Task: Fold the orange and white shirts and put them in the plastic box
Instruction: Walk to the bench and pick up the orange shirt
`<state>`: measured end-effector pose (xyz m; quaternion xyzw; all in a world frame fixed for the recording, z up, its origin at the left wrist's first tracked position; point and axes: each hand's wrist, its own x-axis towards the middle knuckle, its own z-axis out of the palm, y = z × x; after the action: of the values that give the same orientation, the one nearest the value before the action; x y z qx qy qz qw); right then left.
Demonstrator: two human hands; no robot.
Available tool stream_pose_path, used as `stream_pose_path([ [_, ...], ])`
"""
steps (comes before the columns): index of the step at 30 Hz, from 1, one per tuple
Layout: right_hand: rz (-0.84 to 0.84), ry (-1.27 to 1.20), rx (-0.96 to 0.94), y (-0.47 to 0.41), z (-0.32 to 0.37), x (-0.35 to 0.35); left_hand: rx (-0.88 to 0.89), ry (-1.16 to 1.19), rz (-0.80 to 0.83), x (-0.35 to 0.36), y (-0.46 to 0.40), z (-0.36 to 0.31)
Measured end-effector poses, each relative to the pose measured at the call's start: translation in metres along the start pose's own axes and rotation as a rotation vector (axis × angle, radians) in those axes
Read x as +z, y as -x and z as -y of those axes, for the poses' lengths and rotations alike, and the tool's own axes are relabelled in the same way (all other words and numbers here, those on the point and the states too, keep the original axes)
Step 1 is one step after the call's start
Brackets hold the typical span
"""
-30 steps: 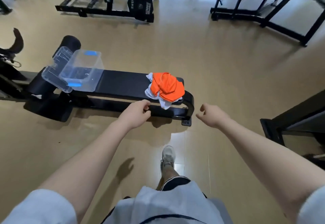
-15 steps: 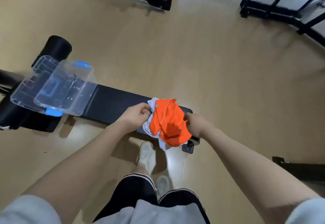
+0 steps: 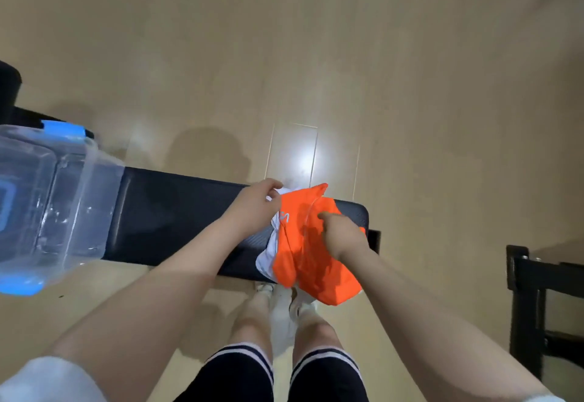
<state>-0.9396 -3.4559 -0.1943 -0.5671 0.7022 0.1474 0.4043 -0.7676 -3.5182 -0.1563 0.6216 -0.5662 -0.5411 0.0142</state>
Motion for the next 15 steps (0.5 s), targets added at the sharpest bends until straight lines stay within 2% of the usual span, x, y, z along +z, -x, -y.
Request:
stream_pose_path([
  [9,-0.087,-0.073,0.295,-0.077,0.022,0.070,-0.114,0.018,0.032,0.026,-0.072,0.073],
  [12,-0.140,-0.290,0.318,-0.079,0.024,0.080,-0.145,0.016,0.037,0.029,-0.073,0.084],
  [15,-0.166,-0.542,0.236,-0.071,0.020,0.071,-0.138,0.019,0.052,0.025,-0.066,0.078],
])
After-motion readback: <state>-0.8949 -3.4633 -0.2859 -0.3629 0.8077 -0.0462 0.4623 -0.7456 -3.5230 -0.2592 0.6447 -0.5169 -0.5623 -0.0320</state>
